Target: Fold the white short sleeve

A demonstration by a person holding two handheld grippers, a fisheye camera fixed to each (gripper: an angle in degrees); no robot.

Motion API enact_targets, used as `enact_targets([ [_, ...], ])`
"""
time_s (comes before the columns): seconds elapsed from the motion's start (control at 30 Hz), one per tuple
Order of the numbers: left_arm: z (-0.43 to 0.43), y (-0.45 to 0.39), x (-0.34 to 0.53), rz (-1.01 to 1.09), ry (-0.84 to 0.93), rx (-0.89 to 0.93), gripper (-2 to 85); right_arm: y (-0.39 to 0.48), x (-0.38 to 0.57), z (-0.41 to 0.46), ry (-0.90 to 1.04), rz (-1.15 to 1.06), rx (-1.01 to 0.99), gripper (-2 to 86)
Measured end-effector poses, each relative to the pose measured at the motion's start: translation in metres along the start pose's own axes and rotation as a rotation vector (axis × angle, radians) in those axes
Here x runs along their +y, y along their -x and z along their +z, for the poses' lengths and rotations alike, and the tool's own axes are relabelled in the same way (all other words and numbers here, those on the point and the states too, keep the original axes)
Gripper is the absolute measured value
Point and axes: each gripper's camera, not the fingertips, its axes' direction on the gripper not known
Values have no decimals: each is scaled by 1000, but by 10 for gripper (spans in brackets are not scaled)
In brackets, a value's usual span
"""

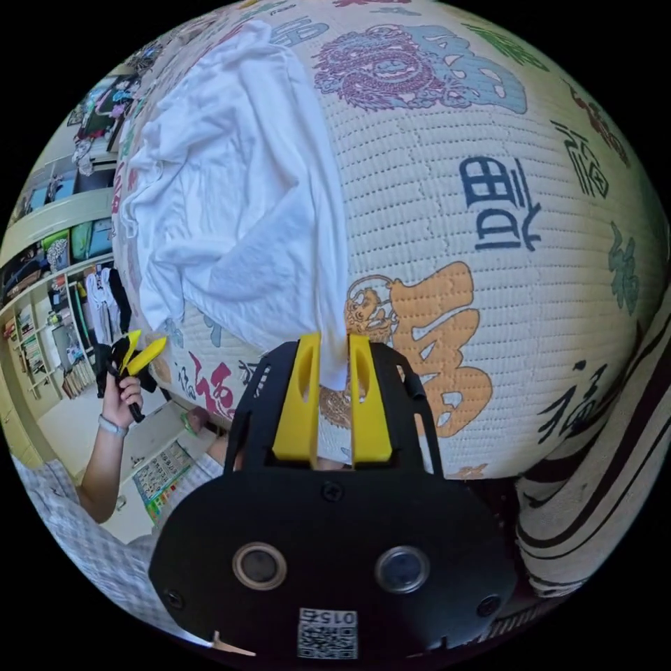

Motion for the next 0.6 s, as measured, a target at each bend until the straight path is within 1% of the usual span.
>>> enact_targets([
  [0.07, 14, 6, -6, 29, -28, 86, 127, -3, 8, -5, 36, -62, 31, 23],
  [0.1, 16, 7, -9, 34, -30, 81, 118, -4, 11, -6, 47, -84, 30, 16],
  [0.13, 20, 9, -13, 37, -13, 55, 80, -8, 16, -8, 82, -114, -22, 1],
  [0.17, 21, 10, -13, 46, 12, 43, 23, -15, 22, -11, 111, -120, -74, -4],
  [0.3, 5, 19, 10, 87, 30, 55, 1, -35, 55, -32, 121, -144, -90, -9],
  [0.4, -13, 32, 47, 89, 65, 11, -4, -56, 93, -55, 119, -151, -48, -10],
  [0.47, -23, 41, 85, 86, 137, -12, -5, -73, 127, -71, 149, -167, 4, -10],
  [0.6, -25, 58, 148, 72, 249, -62, -4, -96, 184, -78, 244, -178, 26, -10],
])
